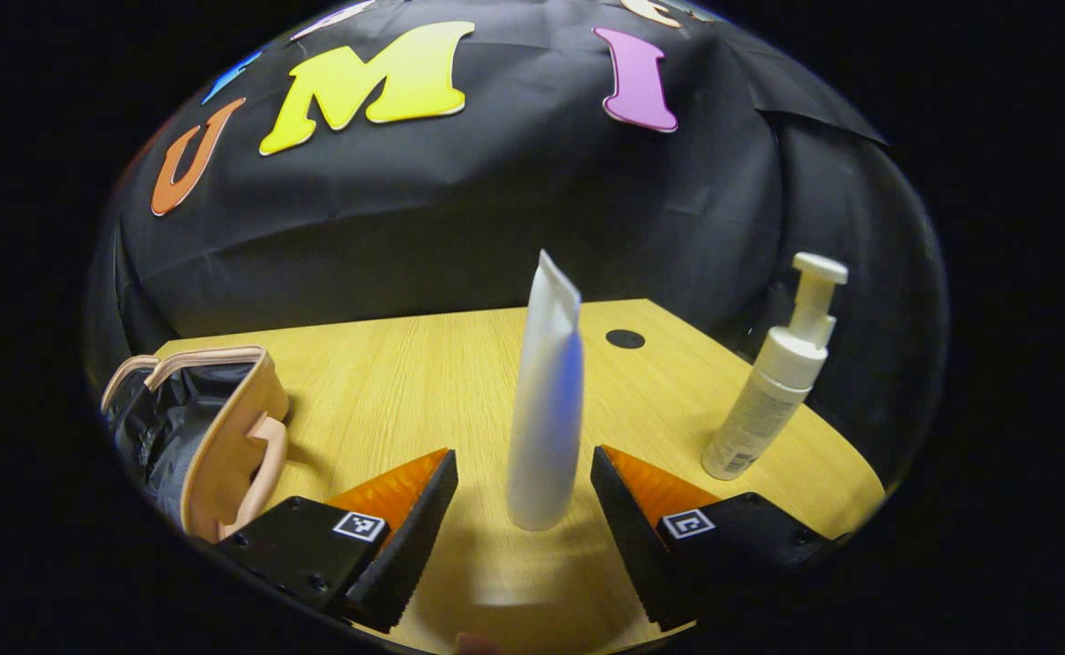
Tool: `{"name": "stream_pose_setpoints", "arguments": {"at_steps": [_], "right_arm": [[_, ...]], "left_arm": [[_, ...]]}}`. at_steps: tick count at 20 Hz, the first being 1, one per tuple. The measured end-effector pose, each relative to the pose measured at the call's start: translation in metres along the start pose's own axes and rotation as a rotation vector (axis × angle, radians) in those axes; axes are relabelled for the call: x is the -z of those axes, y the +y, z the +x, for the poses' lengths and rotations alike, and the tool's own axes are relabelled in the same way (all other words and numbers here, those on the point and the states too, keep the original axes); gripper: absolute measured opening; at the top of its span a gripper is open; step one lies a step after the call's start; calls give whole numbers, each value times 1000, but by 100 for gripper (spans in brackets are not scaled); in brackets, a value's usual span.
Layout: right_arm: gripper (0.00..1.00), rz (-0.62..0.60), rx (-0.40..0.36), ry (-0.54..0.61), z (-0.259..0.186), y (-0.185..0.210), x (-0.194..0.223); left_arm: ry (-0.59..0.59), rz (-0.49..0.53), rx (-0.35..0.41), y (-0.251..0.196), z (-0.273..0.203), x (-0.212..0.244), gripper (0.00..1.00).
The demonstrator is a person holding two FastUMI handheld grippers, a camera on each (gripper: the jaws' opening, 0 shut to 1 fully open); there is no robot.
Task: First open the suitcase, pack the skin care products into it, and then close the suitcase.
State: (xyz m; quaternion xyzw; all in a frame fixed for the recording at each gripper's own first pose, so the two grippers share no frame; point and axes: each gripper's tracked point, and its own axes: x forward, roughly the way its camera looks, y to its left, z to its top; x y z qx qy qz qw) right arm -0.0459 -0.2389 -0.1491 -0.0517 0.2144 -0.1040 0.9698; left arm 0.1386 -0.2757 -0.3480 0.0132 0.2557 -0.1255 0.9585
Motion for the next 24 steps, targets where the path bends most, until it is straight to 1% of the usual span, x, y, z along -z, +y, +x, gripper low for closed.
{"name": "stream_pose_setpoints", "arguments": {"at_steps": [1,2,3,4,5,6,7,8,9,10,11,12,13,15,16,17,20,21,24], "right_arm": [[79,0,0,0,2,1,0],[77,0,-1,-1,3,1,-1],[77,2,-2,1,4,2,0],[79,4,-3,5,5,4,1],[79,8,-4,11,7,6,3],[79,11,-3,14,8,7,4],[79,13,-5,13,8,9,4],[79,10,-10,12,7,12,3],[79,6,-15,9,7,15,3],[79,2,-22,4,7,19,2],[79,-1,-35,3,8,23,3],[79,-6,-45,4,10,28,5],[79,-5,-52,4,14,31,8],[79,10,-76,10,26,41,16],[79,24,-98,13,33,50,20],[79,37,-127,25,43,62,27],[78,78,-205,65,77,98,49],[79,88,-221,74,90,107,55],[79,134,-266,109,127,128,75]], "left_arm": [[12,-7,1,0,4,1,89],[18,-13,9,0,6,1,87],[23,-17,24,-3,7,1,82],[27,-10,38,-6,9,2,85],[29,1,52,-10,11,2,71],[29,6,66,-14,12,1,74],[30,18,59,-13,12,1,48],[30,23,68,-12,12,1,48],[34,18,78,-12,11,1,53],[39,11,87,-12,9,2,45],[44,5,90,-10,6,2,51],[39,0,94,-8,1,-1,43],[32,-4,97,-5,-6,-6,51],[21,-1,100,1,-24,-16,51],[13,0,105,4,-37,-24,43],[8,6,105,8,-51,-30,43],[-10,15,83,26,-100,-49,43],[-13,10,72,33,-114,-55,43],[-8,-65,22,52,-152,-71,42]]}}
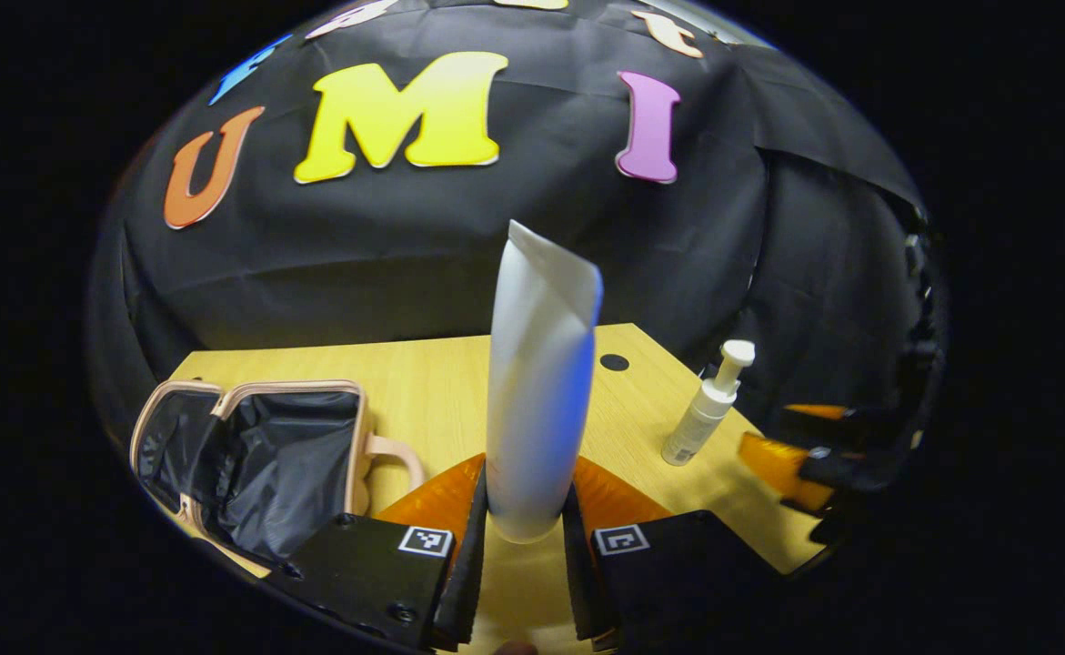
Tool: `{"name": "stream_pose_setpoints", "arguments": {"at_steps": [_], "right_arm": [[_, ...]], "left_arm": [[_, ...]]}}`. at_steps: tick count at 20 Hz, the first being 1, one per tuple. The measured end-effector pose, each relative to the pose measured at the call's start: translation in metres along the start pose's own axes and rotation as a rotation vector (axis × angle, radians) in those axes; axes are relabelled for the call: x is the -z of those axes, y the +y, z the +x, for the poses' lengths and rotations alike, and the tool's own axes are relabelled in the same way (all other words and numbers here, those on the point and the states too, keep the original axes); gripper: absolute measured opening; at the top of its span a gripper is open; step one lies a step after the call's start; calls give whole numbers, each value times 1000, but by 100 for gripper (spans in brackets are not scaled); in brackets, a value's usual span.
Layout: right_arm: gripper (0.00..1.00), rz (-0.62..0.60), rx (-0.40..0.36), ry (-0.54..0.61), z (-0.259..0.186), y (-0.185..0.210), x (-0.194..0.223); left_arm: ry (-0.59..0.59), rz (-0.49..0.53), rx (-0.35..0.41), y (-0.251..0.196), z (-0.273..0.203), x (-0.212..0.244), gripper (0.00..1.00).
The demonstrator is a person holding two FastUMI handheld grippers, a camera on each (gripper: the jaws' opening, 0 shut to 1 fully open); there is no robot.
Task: First open the suitcase, pack the skin care products into it, and then close the suitcase.
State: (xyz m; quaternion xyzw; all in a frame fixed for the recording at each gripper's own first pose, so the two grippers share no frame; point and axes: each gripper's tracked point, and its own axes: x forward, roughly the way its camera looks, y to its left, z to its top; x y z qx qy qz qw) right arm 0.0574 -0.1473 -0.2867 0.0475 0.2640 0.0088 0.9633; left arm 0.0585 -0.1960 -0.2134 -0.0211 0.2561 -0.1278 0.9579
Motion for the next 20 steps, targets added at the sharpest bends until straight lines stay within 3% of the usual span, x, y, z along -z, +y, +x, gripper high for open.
{"name": "stream_pose_setpoints", "arguments": {"at_steps": [4,9,10,14,15,17,20], "right_arm": [[78,5,-2,56,49,-2,19],[80,-15,27,65,87,-10,24],[71,-18,29,69,92,-11,26],[56,-33,28,83,101,-5,26],[50,-33,26,97,102,-4,27],[50,-16,17,117,93,0,25],[48,-3,9,96,64,8,1]], "left_arm": [[-29,-25,-100,38,-32,-20,43],[0,-79,-206,83,-60,-10,42],[6,-95,-227,94,-65,-7,43],[19,-110,-297,134,-88,-2,42],[21,-113,-305,143,-91,-2,42],[18,-126,-292,160,-96,-6,43],[27,-127,-199,183,-91,-9,42]]}}
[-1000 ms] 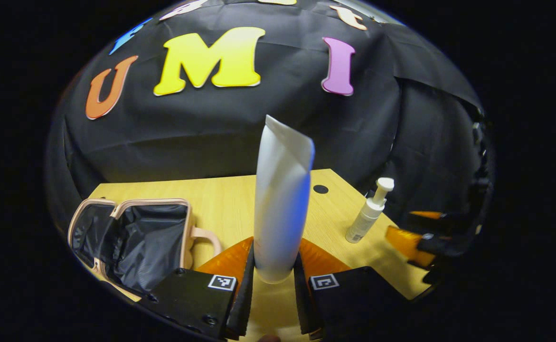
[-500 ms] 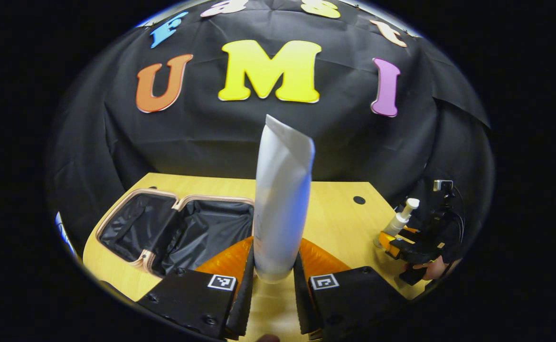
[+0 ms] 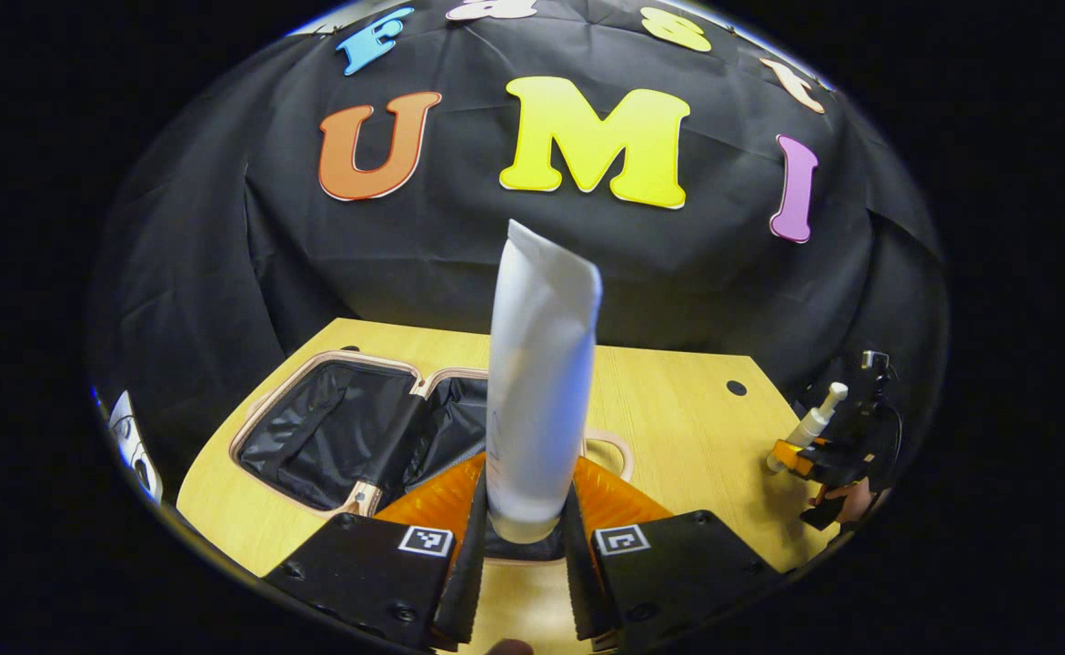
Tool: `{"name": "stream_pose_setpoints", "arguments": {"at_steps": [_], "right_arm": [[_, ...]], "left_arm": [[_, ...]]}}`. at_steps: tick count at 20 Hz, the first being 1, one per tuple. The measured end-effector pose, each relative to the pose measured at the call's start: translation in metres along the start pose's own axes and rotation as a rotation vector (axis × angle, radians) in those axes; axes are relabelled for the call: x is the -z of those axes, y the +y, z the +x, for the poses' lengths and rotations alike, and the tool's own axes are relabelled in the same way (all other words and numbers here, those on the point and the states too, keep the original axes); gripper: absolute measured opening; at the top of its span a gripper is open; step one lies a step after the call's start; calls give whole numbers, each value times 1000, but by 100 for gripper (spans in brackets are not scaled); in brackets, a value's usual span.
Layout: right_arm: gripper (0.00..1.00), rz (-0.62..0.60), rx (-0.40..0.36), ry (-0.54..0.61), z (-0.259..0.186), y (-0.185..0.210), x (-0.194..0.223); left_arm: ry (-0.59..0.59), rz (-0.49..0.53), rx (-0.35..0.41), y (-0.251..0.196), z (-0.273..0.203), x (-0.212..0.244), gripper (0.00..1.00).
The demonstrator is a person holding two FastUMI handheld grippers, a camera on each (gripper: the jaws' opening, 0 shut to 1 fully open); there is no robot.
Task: First open the suitcase, pack the skin care products into it, and then close the suitcase.
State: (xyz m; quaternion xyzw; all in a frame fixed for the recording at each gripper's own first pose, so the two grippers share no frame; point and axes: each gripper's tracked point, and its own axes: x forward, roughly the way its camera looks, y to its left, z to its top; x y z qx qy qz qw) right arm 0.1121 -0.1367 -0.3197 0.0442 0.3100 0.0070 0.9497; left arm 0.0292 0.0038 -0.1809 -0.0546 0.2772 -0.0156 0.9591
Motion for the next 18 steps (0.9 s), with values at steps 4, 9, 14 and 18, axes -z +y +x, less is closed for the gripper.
{"name": "stream_pose_setpoints", "arguments": {"at_steps": [4,9,14,18], "right_arm": [[48,7,-71,-36,-64,32,-39],[48,18,-162,-5,-133,76,-49],[47,63,-189,29,-190,112,-45],[47,63,-235,59,-220,143,-43]], "left_arm": [[54,35,121,34,22,7,43],[218,-57,249,66,74,53,43],[408,-69,305,80,114,97,42],[614,-114,202,95,127,125,40]]}}
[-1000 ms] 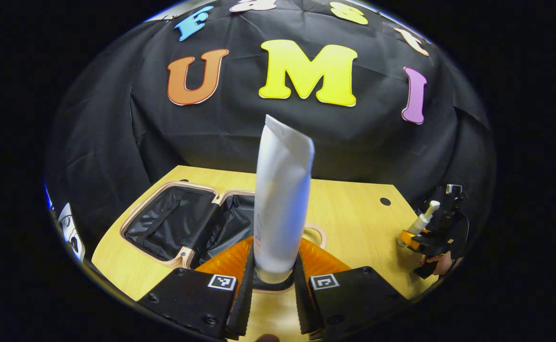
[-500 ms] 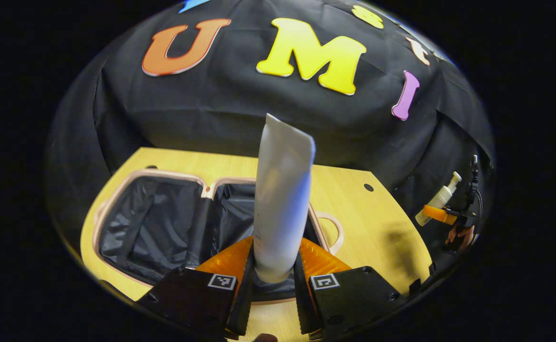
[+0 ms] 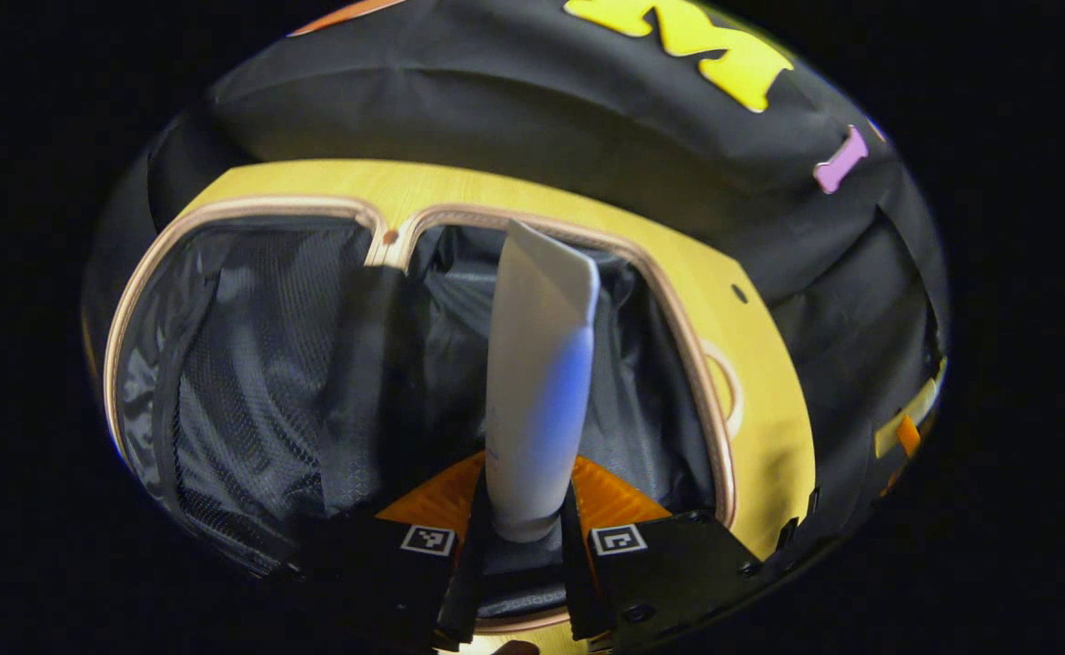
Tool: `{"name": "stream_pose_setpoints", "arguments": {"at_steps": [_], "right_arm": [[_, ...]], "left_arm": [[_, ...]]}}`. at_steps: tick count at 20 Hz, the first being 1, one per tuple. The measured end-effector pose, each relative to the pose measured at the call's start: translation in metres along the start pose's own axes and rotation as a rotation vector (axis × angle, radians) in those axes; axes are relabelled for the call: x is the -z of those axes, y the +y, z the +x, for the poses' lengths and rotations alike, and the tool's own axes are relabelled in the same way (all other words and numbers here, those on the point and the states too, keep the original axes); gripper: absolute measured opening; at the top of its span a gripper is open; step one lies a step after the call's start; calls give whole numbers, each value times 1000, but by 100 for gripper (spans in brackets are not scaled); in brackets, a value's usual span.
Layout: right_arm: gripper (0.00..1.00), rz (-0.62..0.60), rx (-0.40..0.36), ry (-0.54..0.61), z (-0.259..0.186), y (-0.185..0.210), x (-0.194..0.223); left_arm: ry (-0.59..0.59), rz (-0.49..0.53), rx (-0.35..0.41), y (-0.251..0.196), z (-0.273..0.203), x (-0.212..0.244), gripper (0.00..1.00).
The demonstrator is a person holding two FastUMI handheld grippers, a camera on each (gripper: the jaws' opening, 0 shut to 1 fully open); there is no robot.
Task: First open the suitcase, pack the skin care products into it, and then close the suitcase.
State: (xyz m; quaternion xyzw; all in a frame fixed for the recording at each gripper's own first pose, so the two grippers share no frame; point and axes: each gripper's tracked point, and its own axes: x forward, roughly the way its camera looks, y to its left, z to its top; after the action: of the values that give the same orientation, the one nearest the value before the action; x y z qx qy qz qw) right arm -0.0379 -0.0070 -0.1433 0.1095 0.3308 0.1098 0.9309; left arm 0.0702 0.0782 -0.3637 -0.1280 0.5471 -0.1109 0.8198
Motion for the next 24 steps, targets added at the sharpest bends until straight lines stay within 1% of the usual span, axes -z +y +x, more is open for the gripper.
{"name": "stream_pose_setpoints", "arguments": {"at_steps": [2,4,6,7,8,9,11,12,14,15,16,17,18,20,21,22,24], "right_arm": [[47,1,-23,5,-1,15,-2],[47,-4,-53,18,1,34,-4],[47,-25,-92,29,5,55,-7],[47,-44,-106,34,8,64,-8],[47,-65,-119,43,11,73,-8],[48,-83,-121,58,16,80,-7],[47,-120,-96,146,29,88,10],[47,-134,-107,195,38,97,18],[47,-143,-142,248,54,119,23],[48,-145,-158,252,59,129,20],[47,-153,-173,253,67,140,15],[48,-162,-188,257,74,151,13],[47,-169,-205,266,83,163,11],[48,-182,-235,304,108,185,13],[48,-183,-249,330,122,196,14],[47,-183,-262,362,136,206,21],[47,-185,-269,439,168,221,38]], "left_arm": [[75,-43,-22,0,6,-4,40],[173,-59,-51,3,7,0,40],[235,-70,-71,4,11,1,40],[258,-68,-75,2,12,3,48],[275,-66,-75,1,13,5,41],[285,-68,-76,0,16,7,43],[310,-73,-106,2,19,11,46],[320,-62,-109,1,19,11,46],[319,-49,-108,-3,6,12,48],[294,-45,-101,-7,-3,11,56],[257,-43,-86,-13,-16,7,61],[206,-46,-82,-16,-32,4,78],[135,-50,-80,-18,-50,0,67],[-41,-33,-100,-7,-86,-8,67],[-137,-13,-123,2,-103,-9,80],[-211,6,-152,11,-120,-7,67],[-298,35,-227,25,-151,4,67]]}}
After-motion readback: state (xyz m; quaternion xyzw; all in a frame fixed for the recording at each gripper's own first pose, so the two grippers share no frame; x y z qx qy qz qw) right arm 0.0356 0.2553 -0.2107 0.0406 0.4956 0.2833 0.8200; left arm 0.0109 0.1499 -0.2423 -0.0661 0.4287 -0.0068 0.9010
